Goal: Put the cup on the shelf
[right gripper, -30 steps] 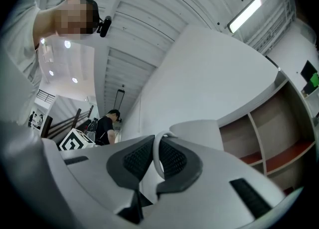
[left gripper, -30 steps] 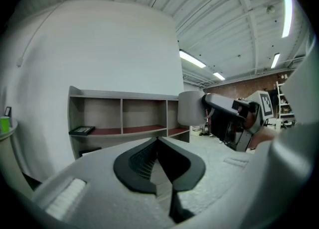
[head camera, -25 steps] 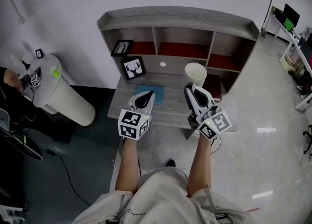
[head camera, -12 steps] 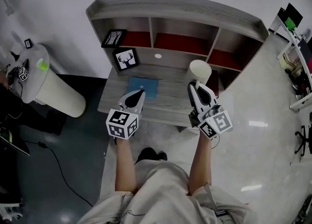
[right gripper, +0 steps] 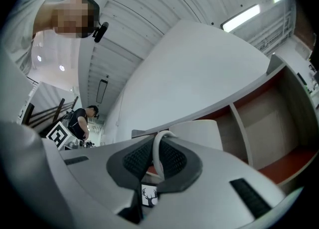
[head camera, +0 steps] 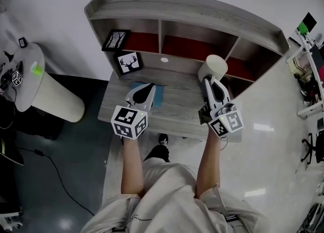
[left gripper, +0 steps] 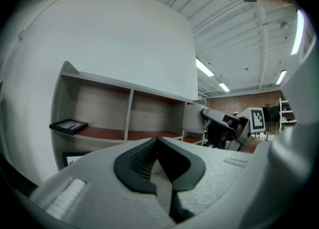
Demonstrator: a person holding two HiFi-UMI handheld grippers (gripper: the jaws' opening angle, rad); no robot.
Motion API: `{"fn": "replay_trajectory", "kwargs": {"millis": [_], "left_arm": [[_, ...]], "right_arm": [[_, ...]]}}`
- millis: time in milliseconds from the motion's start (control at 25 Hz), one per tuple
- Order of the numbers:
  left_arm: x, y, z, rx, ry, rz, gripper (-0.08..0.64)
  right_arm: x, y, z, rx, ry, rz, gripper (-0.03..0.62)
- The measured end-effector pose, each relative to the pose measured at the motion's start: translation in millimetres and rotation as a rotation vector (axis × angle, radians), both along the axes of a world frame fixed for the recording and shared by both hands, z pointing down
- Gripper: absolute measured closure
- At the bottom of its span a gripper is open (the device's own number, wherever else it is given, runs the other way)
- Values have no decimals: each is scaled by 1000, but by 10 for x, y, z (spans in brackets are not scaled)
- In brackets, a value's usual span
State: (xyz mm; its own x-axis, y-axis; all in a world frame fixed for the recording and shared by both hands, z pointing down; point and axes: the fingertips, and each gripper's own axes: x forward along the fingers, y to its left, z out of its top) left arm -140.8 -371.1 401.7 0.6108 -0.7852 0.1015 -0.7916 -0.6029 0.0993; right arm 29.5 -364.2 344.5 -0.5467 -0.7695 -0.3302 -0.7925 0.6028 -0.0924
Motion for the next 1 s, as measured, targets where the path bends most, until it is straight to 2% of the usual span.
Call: {"fn": "replay_trajectory", "kwargs": {"millis": [160, 280, 400, 640, 1000], "left_arm": [[208, -468, -169, 0, 72, 56, 551], [428, -739, -156, -9, 27, 107, 551], [609, -991, -163, -11, 24, 145, 551], [874, -1306, -41, -29, 52, 219, 551], [1043, -1448, 149, -46, -12, 291, 551]], "right_arm": [[-67, -394, -109, -6, 75, -21, 558], [-16, -621, -91, -31, 151, -7, 558], [81, -817, -33, -58, 192, 9, 558], [159, -1058, 146, -77, 157, 8, 558], [74, -1468, 502, -133, 64, -31, 558]]}}
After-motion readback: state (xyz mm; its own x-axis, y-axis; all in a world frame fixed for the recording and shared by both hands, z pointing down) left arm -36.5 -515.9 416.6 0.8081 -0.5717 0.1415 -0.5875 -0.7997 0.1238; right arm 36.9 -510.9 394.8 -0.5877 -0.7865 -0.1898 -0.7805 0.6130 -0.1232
